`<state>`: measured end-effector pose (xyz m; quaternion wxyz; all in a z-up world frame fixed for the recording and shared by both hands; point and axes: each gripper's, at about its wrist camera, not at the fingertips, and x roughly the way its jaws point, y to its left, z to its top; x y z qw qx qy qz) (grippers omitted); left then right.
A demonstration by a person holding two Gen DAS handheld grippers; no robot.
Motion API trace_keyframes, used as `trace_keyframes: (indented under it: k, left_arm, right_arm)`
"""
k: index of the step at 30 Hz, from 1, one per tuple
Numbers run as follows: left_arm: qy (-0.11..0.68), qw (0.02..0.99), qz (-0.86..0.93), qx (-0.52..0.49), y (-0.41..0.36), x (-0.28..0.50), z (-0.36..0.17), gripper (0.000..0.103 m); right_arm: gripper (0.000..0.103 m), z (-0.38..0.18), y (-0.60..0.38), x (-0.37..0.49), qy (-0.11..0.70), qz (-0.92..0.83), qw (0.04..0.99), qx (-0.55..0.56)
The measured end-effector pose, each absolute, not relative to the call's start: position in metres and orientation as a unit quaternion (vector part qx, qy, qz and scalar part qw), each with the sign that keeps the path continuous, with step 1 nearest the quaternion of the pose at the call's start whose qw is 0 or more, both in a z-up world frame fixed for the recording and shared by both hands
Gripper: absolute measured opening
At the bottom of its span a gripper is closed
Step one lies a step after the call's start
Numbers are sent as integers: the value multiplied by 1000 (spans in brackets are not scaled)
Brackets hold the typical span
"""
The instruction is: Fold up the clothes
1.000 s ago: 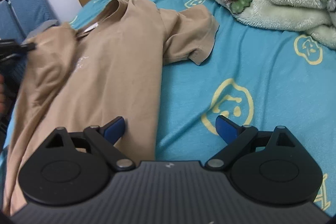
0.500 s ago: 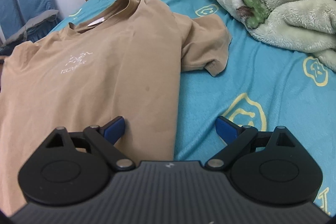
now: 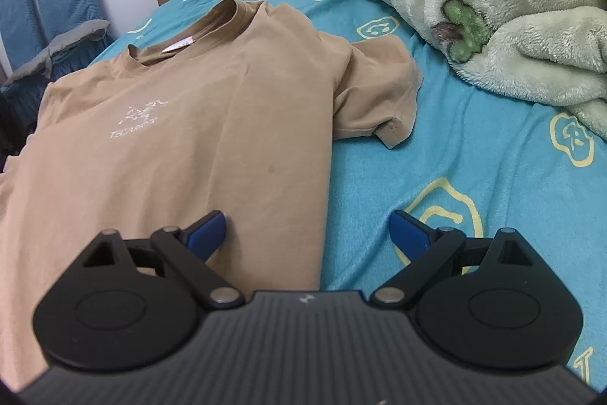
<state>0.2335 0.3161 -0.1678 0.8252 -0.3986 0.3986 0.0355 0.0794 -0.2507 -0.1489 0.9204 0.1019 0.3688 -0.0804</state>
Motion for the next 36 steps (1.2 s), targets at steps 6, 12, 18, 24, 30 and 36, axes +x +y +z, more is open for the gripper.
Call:
trace_keyframes:
  k: [6, 12, 18, 24, 30, 36]
  left_arm:
    - [384, 795, 46, -468, 297, 203, -185, 51]
    - [357, 833, 60, -419, 267, 218, -176, 3]
    - [338, 894, 139, -258, 243, 232, -151, 2]
    - [371, 907, 117, -160, 222, 228, -147, 9]
    - [390, 903, 67, -168, 219, 169, -117, 45]
    - [426, 880, 36, -206, 243, 84, -96, 47]
  right_arm:
    - [95, -129, -257, 65, 354, -75, 925, 115]
    - [95, -118, -271, 55, 347, -70, 923, 152]
    - [95, -125, -272, 67, 338, -67, 927, 149]
    - [95, -131, -276, 78, 336, -62, 927, 153]
    - [95, -124, -276, 72, 320, -65, 934, 144]
    - [95, -111, -274, 58, 303, -62, 942, 128]
